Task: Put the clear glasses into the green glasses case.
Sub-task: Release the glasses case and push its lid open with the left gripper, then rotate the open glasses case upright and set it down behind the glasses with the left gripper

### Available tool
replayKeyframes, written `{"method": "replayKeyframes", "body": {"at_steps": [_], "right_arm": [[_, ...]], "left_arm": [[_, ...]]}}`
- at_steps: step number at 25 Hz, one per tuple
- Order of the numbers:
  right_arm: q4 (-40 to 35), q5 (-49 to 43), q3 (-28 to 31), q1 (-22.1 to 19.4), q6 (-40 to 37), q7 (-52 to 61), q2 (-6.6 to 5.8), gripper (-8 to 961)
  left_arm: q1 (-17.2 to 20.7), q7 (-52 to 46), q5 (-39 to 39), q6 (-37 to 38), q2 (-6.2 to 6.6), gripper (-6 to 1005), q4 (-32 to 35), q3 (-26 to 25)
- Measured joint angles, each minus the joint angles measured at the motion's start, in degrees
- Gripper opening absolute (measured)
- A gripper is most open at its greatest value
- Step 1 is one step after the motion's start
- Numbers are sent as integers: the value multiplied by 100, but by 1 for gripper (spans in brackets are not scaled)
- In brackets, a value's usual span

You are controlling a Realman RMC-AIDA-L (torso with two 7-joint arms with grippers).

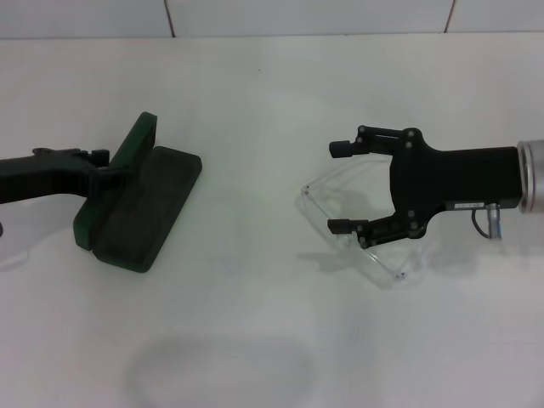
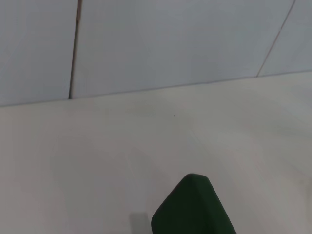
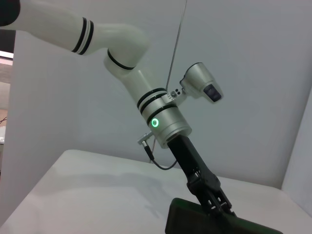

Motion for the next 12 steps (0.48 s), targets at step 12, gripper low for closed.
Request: {"method": "replayKeyframes", "body": {"at_steps": [12], "right_arm": [[-22,-155,-58,-26,-94,-126,29,888]], "left_arm": [[-291,210,117,-197,60,400,-117,0]]}}
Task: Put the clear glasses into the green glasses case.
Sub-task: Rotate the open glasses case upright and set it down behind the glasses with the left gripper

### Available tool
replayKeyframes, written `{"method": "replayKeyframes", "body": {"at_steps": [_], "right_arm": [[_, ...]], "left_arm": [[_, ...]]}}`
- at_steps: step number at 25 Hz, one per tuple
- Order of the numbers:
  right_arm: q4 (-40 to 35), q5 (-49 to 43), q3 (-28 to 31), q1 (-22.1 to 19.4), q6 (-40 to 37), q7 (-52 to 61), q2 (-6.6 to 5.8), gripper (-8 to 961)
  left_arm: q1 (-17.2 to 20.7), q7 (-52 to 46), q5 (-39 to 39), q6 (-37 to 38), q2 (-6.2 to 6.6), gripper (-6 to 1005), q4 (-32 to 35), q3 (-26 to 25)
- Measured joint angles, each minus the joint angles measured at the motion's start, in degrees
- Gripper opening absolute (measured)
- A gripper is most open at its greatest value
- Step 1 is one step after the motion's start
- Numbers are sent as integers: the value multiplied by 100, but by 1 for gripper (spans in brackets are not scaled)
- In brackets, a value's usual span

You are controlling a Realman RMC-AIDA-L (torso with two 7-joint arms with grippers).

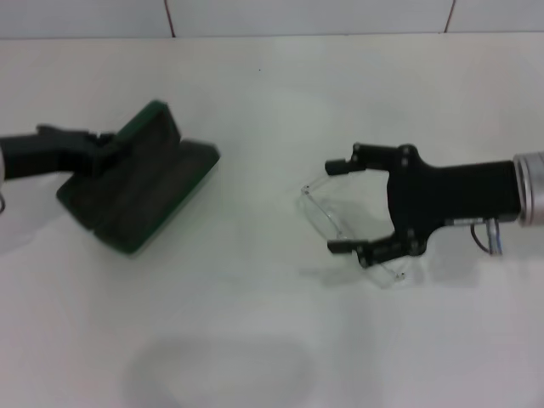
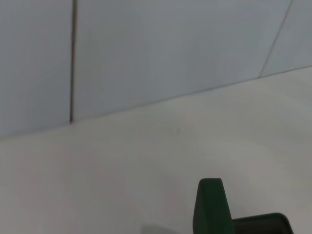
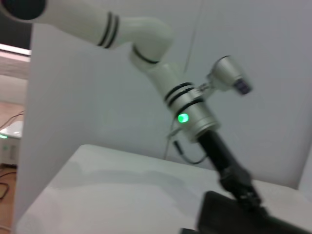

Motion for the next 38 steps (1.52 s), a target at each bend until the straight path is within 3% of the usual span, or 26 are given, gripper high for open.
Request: {"method": "replayKeyframes", "body": {"at_steps": [3,11,16,20,24,38], "right_arm": [[0,-199,-6,-43,-185,-143,31,888],[-18,-360,-16,-302,-349,-565,171,887],[-18,-362,-17,-414,-347,-626,226,887],[-10,-360,-14,-519,-356,-720,248,887],[-1,-362,-7,-616,-365,-782,277,887],[23,-345,29,-703,-264,-809,298,887]], "left_arm": [[-283,226,-1,13,54,220,-8,33],[-1589,1032,494,21,151,215,-877,275],[-2421,1276,1070,-24,36,214,-1446,546],[-2871,1538,1185,-28,-72,213,-1660,879],[-3037,1759,1144,-32,-176,212,-1658,1238],[-2986,1282,1045,-962,-241,260,-1686,2204]]}}
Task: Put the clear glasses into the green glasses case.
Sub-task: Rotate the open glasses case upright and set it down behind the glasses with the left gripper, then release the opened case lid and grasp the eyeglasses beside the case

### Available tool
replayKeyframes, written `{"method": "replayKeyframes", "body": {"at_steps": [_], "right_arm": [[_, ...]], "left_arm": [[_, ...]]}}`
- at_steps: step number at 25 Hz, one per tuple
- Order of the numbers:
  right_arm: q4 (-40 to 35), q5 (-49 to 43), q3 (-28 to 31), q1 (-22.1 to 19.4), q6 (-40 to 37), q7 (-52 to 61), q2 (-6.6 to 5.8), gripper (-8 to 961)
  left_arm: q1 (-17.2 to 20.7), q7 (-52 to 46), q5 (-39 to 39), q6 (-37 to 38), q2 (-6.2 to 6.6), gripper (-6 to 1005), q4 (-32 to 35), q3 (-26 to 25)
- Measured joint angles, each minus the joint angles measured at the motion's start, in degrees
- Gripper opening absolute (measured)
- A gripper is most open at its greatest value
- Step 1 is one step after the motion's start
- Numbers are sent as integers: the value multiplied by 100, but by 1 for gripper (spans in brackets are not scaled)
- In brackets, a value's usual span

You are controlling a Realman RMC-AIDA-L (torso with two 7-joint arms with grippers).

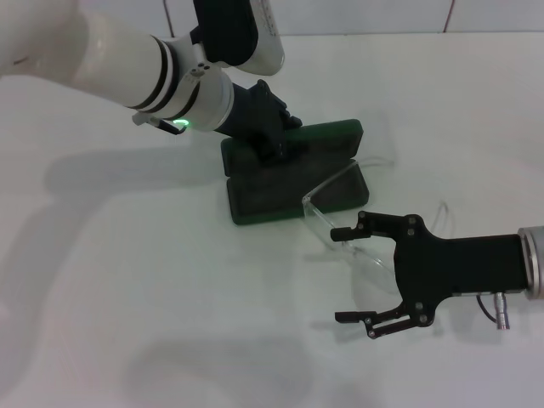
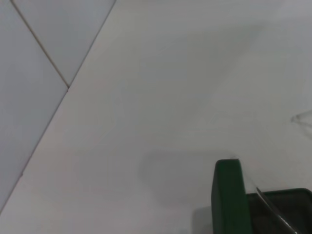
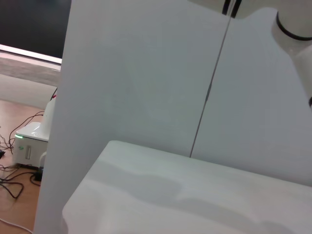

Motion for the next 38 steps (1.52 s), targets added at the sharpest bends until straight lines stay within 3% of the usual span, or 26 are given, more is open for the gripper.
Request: {"method": "replayKeyframes", "body": {"at_steps": [3,7,13,17,21,24,25,28,34,38], "right_arm": [[0,20,5,0,2,8,0,886],[-44,43,34,0,7,80,1,886],[-213,51,83,0,7,405,0,886],[-385,50,294,-1,-29,839,-1,886],[-1294,-348,313,27,-48,2390,-97,886],[-2095,-826,324,70,-104,3714,-174,886],[-2687,-1158,343,126,-96,4630,-199,886],[-3466,-1785,347,321,-127,5962,-207,885],[-4217,-3974,222,1264,-357,8534,7,885],[-4158,-4515,-307,1501,-241,9183,37,885]], "left_arm": [[58,-51,-21,-26,2,314,74,23],[425,-98,-282,-29,10,387,563,1],[1396,463,-1671,202,57,505,1558,-38],[1835,711,-2535,1047,75,596,1685,-459],[2394,1262,-3515,1728,56,596,1372,-1255],[2569,1538,-3806,1711,53,596,1089,-1535],[2601,1627,-3896,1710,57,596,951,-1651],[2673,2008,-4071,1762,75,595,434,-2068],[2781,2537,-4067,1807,59,595,70,-2239],[2717,2529,-4009,1812,64,595,63,-2171]]}}
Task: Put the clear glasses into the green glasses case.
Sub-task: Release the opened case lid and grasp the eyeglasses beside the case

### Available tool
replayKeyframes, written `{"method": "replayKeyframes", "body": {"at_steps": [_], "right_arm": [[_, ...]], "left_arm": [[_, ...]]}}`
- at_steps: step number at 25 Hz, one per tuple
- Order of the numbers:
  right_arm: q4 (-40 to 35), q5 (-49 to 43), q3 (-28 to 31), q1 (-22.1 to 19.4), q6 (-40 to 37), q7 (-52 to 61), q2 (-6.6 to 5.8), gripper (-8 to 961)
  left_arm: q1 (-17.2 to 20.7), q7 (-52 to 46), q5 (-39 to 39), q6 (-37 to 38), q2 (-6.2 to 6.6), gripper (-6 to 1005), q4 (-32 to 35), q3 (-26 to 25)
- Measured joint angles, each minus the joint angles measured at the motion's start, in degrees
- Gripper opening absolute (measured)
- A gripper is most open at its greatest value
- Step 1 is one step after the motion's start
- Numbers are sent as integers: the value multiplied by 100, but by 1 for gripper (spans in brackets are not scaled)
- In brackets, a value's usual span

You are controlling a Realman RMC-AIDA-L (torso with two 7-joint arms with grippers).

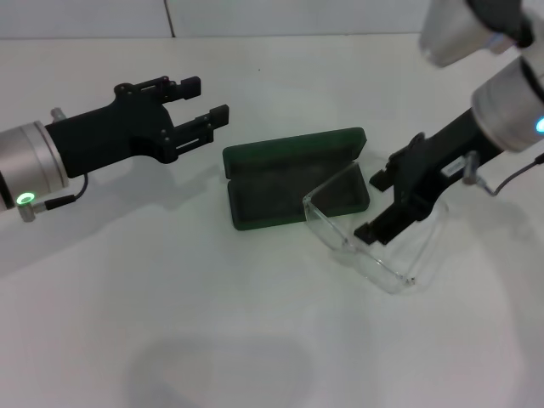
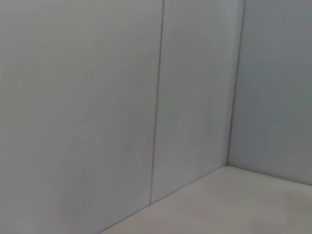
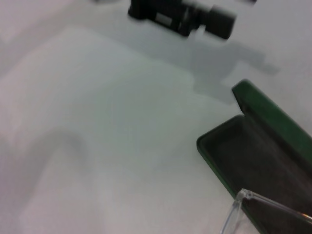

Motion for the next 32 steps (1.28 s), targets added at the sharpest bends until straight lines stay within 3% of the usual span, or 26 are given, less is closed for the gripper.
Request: {"method": "replayKeyframes", "body": {"at_steps": [6,16,32], "right_arm": [[77,-159,-552,19,459,248,13,847],[877,62,-1367,297,1175,354,51,718],[1242,223,-2071,325,1856,692,51,708]], "left_arm": [[-50,-145,120,3,41,595,12,21],[-89,-240,529,-32,26,594,19,29],[-261,-338,772,-45,-3,593,-61,28]]}}
